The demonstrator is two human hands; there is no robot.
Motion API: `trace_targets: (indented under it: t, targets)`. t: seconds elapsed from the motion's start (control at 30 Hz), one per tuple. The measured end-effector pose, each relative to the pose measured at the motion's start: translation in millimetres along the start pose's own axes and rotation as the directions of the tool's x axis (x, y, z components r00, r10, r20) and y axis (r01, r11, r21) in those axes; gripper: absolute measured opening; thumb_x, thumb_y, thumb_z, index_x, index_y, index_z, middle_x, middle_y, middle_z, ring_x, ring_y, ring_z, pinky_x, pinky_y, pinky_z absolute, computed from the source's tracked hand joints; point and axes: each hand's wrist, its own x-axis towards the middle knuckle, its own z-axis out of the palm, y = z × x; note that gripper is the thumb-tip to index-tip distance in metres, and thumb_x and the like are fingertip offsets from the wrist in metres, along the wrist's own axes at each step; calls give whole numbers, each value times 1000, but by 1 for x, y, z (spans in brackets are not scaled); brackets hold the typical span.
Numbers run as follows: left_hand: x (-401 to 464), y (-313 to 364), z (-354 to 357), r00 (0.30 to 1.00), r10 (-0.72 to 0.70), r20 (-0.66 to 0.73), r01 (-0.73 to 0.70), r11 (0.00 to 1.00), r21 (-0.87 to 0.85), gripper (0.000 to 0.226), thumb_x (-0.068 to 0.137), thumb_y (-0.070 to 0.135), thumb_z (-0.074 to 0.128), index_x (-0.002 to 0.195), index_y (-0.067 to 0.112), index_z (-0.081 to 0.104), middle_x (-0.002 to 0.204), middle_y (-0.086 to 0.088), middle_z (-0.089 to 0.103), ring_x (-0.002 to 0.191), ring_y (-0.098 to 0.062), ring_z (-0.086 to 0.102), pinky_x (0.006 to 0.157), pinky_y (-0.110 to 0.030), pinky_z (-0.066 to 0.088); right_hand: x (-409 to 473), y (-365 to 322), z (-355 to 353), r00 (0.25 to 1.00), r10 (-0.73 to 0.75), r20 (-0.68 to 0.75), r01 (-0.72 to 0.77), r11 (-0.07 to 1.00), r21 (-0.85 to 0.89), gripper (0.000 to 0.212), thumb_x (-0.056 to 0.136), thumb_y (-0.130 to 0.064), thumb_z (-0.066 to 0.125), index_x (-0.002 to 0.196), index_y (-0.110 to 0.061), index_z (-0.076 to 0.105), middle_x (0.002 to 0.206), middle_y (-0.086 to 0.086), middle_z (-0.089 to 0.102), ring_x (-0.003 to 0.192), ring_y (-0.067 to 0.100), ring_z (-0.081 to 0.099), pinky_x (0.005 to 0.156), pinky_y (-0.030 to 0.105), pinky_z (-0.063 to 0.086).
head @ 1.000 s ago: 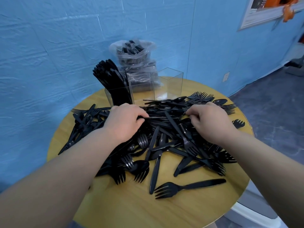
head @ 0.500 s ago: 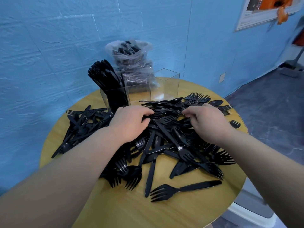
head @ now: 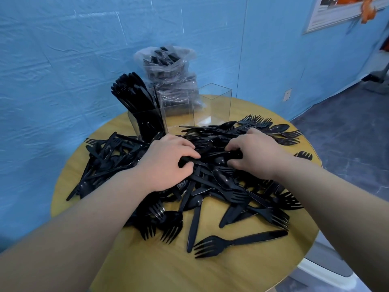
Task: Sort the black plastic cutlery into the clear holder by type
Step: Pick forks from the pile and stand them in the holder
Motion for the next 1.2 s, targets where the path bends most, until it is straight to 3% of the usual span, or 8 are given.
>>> trace_targets:
  t: [0.33,0.57,0.67,1.0,1.2]
  targets:
    - [-12,-6,0,996,-42,-76,41,999,-17,31,87,39,62,118,38,62,134,19,46,129,-10,35,113,-44,24,19,-4,-5,973,48,-226,-49,999,-1,22,90,-32,59,108,-20,66,98,3,69,98,25,58,79,33,47]
    - [-10,-6,0,990,-104,-90,108,994,32,29,90,43,58,117,34,64,122,15,55,112,-10,49,103,-38,37,12,0,-7,949,44,-311,-35,999,34,27,89,-31,61,113,-18,64,104,0,62,107,24,46,81,31,38]
    - [-8,-5,-1,984,-127,-123,131,991,28,28,91,42,58,116,31,65,116,12,58,102,-12,55,93,-34,44,2,0,-9,939,4,-343,9,999,35,21,88,-27,62,107,-18,66,97,-1,63,98,22,45,74,27,32]
    - [-6,-10,-1,925,-247,-290,252,968,-22,28,91,40,58,115,29,67,102,9,59,92,-14,56,79,-31,47,-18,1,-12,974,47,-223,-14,989,148,17,89,-20,59,104,-20,68,85,-12,58,79,9,52,71,24,41]
    - [-7,-15,-1,894,-306,-327,317,948,-21,28,91,40,58,113,26,68,98,7,61,86,-13,53,74,-27,41,-21,-2,-10,990,-3,-139,24,989,146,24,88,-17,58,108,-24,67,98,-7,62,95,15,55,79,28,43]
